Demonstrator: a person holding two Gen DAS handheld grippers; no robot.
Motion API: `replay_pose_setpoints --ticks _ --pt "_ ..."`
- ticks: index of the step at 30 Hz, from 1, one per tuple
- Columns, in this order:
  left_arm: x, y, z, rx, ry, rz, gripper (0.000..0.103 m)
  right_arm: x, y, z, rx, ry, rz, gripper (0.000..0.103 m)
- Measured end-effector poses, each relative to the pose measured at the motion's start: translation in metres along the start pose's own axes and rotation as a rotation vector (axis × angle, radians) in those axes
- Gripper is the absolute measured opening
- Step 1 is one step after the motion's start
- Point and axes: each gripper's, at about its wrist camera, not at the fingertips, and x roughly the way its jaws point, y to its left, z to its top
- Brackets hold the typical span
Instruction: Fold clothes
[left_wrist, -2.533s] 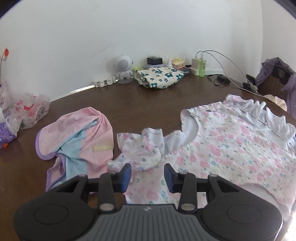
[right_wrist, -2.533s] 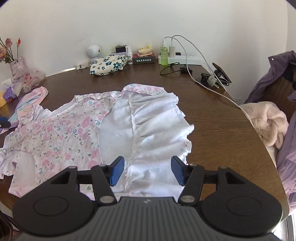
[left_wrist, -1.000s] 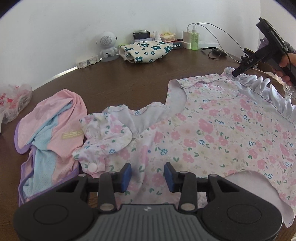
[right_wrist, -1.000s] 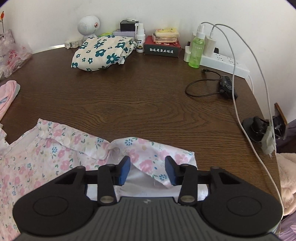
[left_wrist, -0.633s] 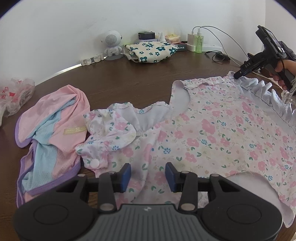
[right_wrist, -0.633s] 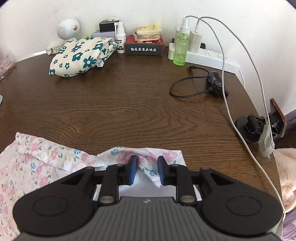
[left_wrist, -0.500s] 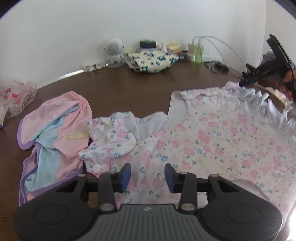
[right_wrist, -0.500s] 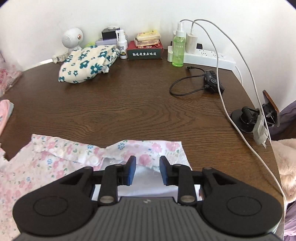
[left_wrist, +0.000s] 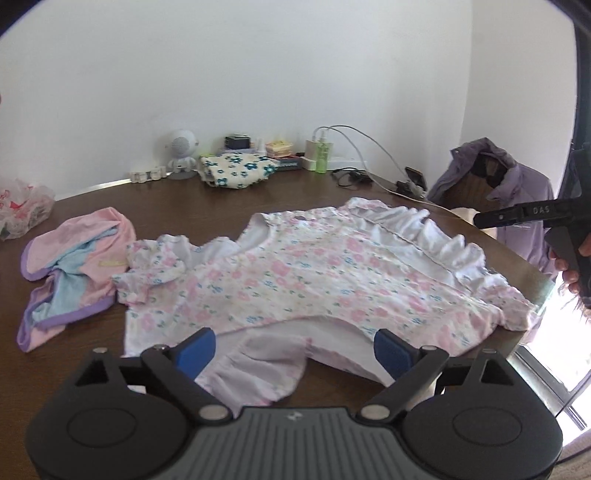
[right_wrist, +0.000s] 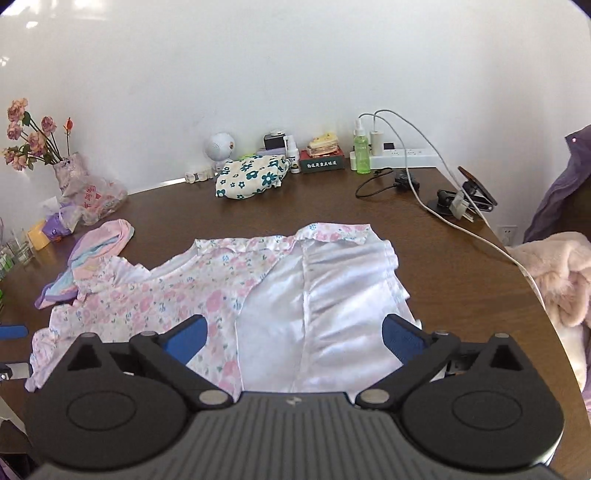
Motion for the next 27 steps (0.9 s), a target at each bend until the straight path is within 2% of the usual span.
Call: replay_pose_setpoints --ticks 3,5,7,9,10,11,12,13,15,19,22,24,25,27 --pt "0.012 -0.029 0.004 0.075 -0.013 -0.045 0.09 -0.015 0.016 -0.029 -0.107 0.011 0.007 0.102" --pt "0.026 -0.045 0.011 0.111 -0.015 -0.059 0.086 -0.019 0.022 -0.039 -0.122 0.036 0.018 0.102" --pt "0.043 -0.057 0.018 0.13 0.006 -0.071 0.073 -0.023 0.024 -0.048 -0.106 0.07 0.037 0.092" --pt "0.059 -0.067 0.021 0.161 0.055 -0.092 0.043 -0.027 0.02 -0.058 -0.076 0.091 0.045 0.079" --pt "0.065 -0.071 0.02 0.176 0.077 -0.102 0.036 -0.03 0.017 -0.063 -0.064 0.096 0.041 0.078" --pt "0.069 -0.074 0.017 0.191 0.1 -0.118 0.024 -0.032 0.015 -0.068 -0.066 0.1 0.041 0.073" --pt "0.073 -0.077 0.013 0.207 0.123 -0.136 0.021 -0.035 0.014 -0.074 -0.073 0.104 0.042 0.066" --pt "0.077 -0.08 0.007 0.221 0.151 -0.151 0.021 -0.036 0.012 -0.08 -0.086 0.111 0.039 0.062" --pt "0.082 -0.085 -0.003 0.251 0.194 -0.167 0.02 -0.037 0.009 -0.089 -0.11 0.137 0.025 0.047" --pt "0.076 -0.087 -0.006 0.256 0.19 -0.154 0.021 -0.035 0.006 -0.099 -0.15 0.164 0.001 0.047" --pt "0.062 -0.082 -0.001 0.212 0.142 -0.139 0.04 -0.046 0.005 -0.096 -0.147 0.128 0.019 0.048" --pt "0.048 -0.081 0.001 0.199 0.101 -0.122 0.056 -0.056 0.007 -0.093 -0.17 0.105 0.02 0.054" --pt "0.043 -0.082 0.0 0.21 0.09 -0.116 0.059 -0.061 0.008 -0.091 -0.183 0.095 0.019 0.055" --pt "0.033 -0.085 -0.002 0.241 0.075 -0.105 0.074 -0.065 0.012 -0.093 -0.221 0.102 0.005 0.062"
